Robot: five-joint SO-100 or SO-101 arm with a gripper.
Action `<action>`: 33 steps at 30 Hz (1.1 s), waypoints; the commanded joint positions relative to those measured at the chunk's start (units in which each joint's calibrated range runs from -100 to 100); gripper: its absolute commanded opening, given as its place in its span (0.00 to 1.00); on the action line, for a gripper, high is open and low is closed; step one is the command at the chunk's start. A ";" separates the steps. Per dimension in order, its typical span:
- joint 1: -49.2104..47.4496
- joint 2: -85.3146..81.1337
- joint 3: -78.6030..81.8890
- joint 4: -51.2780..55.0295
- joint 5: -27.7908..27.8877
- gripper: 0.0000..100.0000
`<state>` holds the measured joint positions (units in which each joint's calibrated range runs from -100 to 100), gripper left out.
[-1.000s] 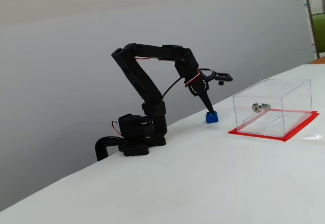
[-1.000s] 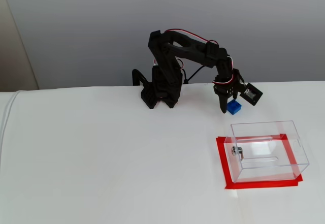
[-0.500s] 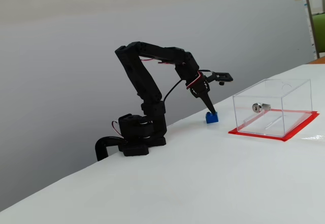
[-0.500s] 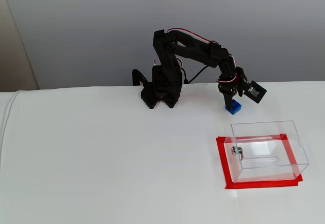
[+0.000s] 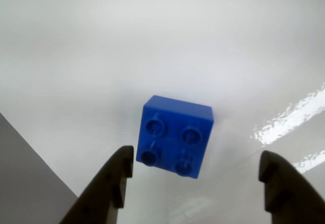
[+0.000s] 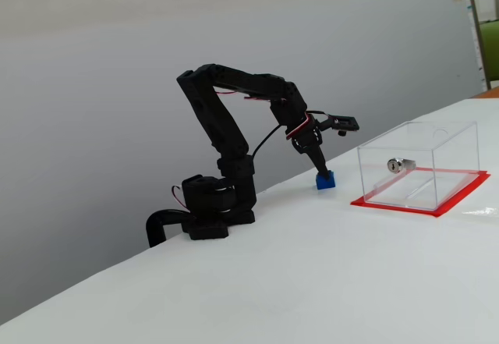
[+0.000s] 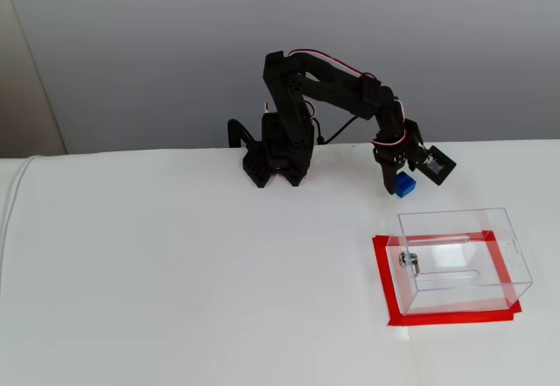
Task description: Pick the blue lego brick and place it into the transparent box
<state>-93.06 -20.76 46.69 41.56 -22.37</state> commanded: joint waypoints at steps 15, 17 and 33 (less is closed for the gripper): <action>0.75 -0.24 -0.13 3.26 -0.54 0.28; 0.67 -0.16 -0.13 3.09 -0.54 0.28; 0.30 5.95 -1.12 -5.53 -0.54 0.28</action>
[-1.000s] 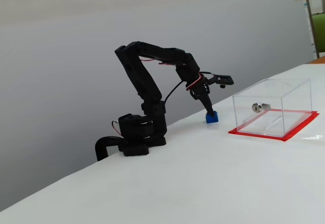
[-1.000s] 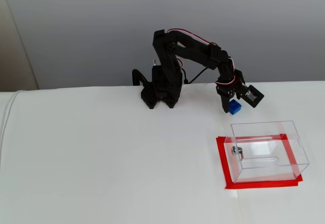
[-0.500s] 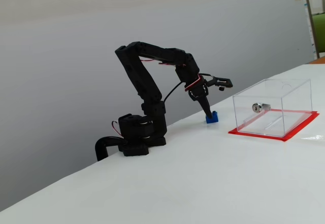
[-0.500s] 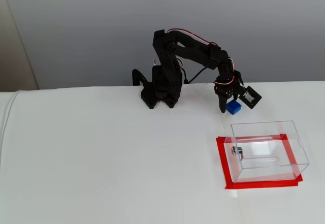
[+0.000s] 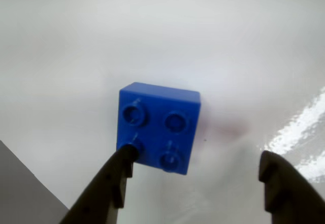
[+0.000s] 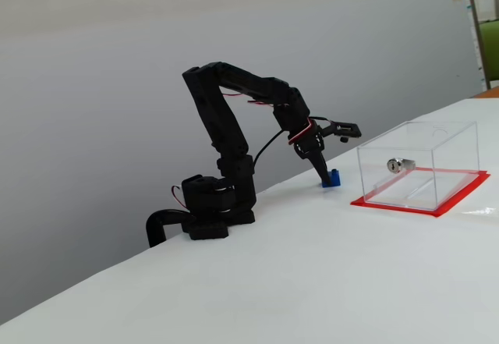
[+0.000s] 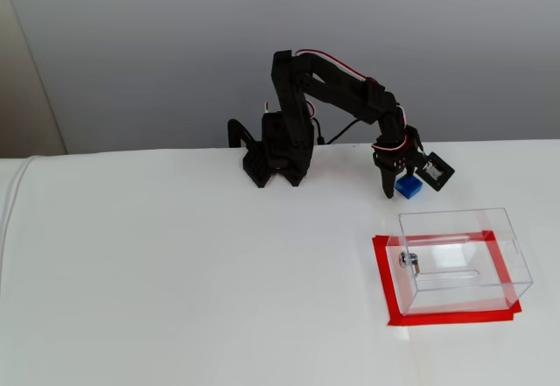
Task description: Pick the blue lego brick and place it into the transparent box
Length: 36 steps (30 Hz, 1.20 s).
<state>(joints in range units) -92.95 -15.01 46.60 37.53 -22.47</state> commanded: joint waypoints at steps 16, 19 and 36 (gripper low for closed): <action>0.49 -4.29 -5.10 1.20 -0.39 0.28; 0.49 -4.80 -5.19 0.76 -0.44 0.28; -0.77 4.45 -8.08 -10.03 -0.49 0.28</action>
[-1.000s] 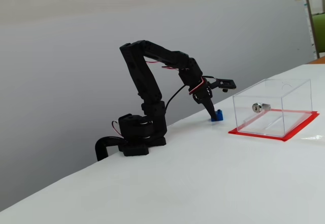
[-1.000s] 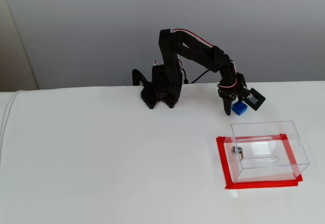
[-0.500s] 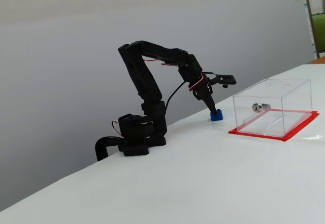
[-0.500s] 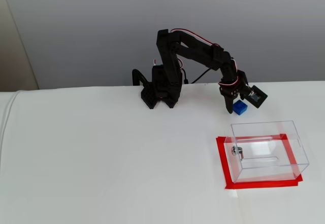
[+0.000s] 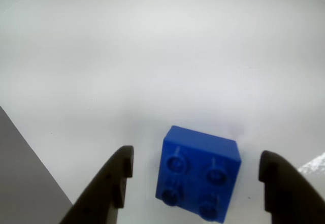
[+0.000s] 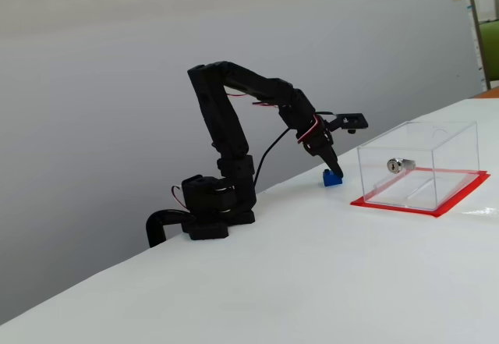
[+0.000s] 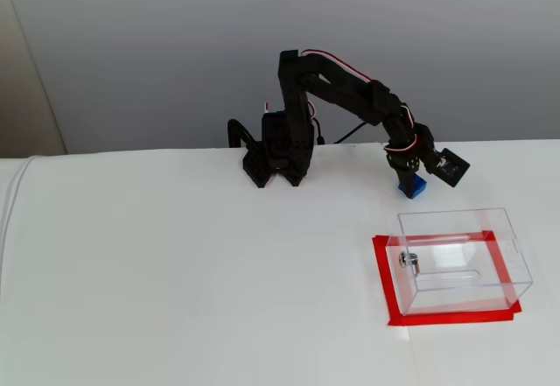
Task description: Pick the blue lego brick and place it into the transparent box
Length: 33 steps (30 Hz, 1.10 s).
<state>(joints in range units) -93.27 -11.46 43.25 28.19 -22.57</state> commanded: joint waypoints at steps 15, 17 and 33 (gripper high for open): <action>-0.37 2.85 -10.25 9.49 -0.39 0.28; -0.30 2.85 -11.69 12.28 -0.39 0.28; -0.59 3.95 -11.69 12.89 -0.45 0.28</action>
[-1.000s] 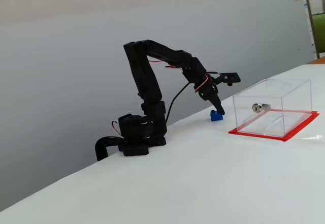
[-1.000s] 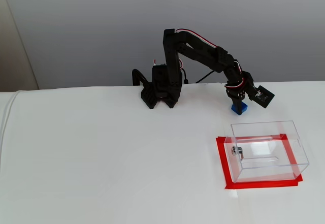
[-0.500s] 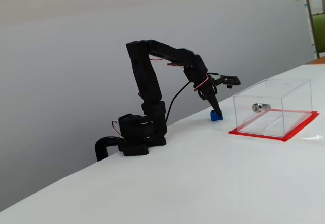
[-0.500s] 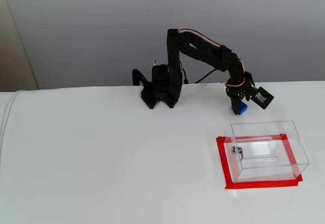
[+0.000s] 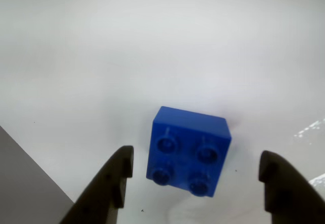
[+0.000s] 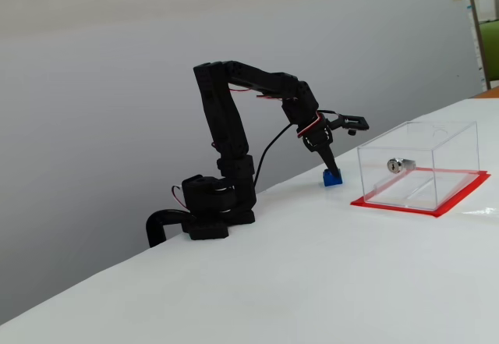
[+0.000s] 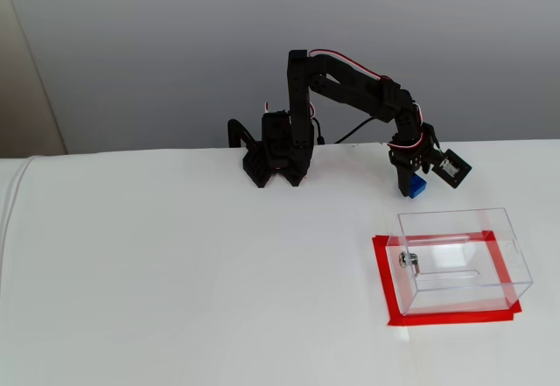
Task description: Pick the blue lego brick and place it into the transparent box
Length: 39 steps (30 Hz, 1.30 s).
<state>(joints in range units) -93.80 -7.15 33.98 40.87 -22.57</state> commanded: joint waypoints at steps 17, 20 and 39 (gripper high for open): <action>0.24 -0.19 -1.07 0.73 -0.45 0.27; 0.31 0.57 -0.98 0.64 -0.45 0.27; 0.46 2.95 -1.52 0.29 -0.39 0.24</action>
<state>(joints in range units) -93.80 -3.51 33.98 41.73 -22.57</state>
